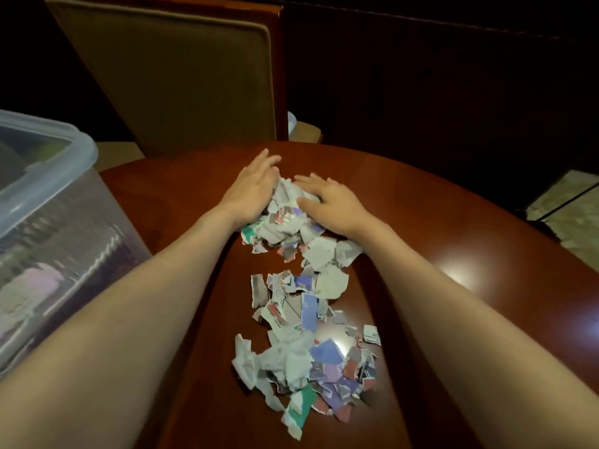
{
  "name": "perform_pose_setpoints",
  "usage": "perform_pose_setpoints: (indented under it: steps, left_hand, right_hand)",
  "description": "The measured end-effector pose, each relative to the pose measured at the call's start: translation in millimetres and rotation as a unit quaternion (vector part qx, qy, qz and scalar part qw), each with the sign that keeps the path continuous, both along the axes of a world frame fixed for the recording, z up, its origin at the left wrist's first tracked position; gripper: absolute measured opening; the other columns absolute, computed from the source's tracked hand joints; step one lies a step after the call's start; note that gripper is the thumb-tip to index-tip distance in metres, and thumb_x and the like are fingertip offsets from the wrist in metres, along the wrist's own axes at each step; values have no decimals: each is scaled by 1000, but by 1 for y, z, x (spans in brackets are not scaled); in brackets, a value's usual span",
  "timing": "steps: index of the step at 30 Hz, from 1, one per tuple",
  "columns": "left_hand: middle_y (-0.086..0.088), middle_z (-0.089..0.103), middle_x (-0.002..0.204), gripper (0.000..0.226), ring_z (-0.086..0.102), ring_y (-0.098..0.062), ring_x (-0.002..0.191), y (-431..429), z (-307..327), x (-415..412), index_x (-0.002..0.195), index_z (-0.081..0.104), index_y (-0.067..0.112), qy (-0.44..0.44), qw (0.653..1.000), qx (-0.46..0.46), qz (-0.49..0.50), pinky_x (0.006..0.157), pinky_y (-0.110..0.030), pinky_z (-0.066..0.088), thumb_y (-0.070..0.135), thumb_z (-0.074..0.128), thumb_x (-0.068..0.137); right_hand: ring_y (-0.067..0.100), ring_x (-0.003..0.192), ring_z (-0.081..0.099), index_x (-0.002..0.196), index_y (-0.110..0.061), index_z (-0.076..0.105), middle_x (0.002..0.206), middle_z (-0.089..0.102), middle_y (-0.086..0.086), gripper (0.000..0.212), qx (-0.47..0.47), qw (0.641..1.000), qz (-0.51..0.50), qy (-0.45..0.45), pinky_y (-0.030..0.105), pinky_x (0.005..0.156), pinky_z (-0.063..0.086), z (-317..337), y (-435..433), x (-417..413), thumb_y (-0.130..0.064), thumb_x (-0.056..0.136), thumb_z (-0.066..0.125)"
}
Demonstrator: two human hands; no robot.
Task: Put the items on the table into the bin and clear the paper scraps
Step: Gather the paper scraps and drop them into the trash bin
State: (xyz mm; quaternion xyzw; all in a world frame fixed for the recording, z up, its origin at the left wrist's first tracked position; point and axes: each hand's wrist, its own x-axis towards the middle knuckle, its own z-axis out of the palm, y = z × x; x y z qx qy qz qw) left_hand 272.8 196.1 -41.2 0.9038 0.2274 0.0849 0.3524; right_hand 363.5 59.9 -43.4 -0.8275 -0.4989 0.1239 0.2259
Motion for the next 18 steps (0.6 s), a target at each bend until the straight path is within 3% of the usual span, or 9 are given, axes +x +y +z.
perform_pose_setpoints:
  steps: [3, 5, 8, 10, 13, 16, 18]
  left_hand:
    - [8, 30, 152, 42, 20, -12, 143, -10, 1, -6, 136, 46, 30, 10, 999, -8, -32, 118, -37, 13, 35, 21, 103]
    - [8, 47, 142, 41, 36, -9, 135, -24, 2, -16, 124, 60, 28, -12, 997, -58, -52, 113, -36, 25, 34, 26, 102]
    - [1, 69, 110, 36, 59, -20, 101, -32, 7, -28, 102, 70, 27, -40, 987, -150, -28, 84, -28, 43, 31, 34, 100]
    - [-2, 71, 101, 39, 63, -24, 96, -26, 13, -26, 95, 69, 21, -85, 980, -180, 9, 80, -24, 44, 28, 31, 101]
    - [1, 64, 115, 39, 57, -11, 107, -13, 20, -12, 104, 65, 20, -132, 981, -124, 74, 97, -26, 40, 26, 27, 102]
    - [0, 49, 136, 40, 42, -15, 126, 2, 11, 1, 127, 53, 20, -65, 994, -27, 77, 97, -24, 28, 31, 23, 103]
    - [-1, 41, 144, 41, 35, -17, 134, 8, 6, 9, 136, 45, 19, -33, 997, -8, 69, 103, -25, 25, 31, 23, 103]
  right_hand:
    - [12, 142, 22, 128, -16, 58, 149, 36, -5, 35, 17, 999, 16, 29, 32, 118, 12, 3, -18, -19, -22, 96, 45]
    - [9, 139, 29, 109, -12, 69, 144, 44, -4, 26, 27, 997, 15, 69, 34, 118, 16, 2, -30, -30, -17, 92, 50]
    - [11, 129, 46, 75, 1, 69, 119, 66, 2, 20, 78, 966, -42, 242, 35, 109, 34, 12, -37, -36, -13, 85, 59]
    - [18, 111, 61, 81, -1, 71, 102, 71, 10, 18, 149, 928, -95, 328, 27, 97, 45, 18, -36, -31, -16, 85, 61]
    - [17, 100, 65, 99, -4, 71, 105, 70, 10, 27, 250, 867, -180, 392, 16, 84, 49, 19, -34, -18, -20, 79, 63]
    - [12, 102, 63, 86, -19, 74, 98, 71, -2, 17, 231, 903, -190, 309, 23, 94, 47, 9, -30, -11, -16, 85, 57]
    - [9, 100, 62, 84, -20, 74, 93, 70, -5, 23, 227, 912, -190, 284, 19, 91, 46, 7, -26, -6, -12, 88, 53]
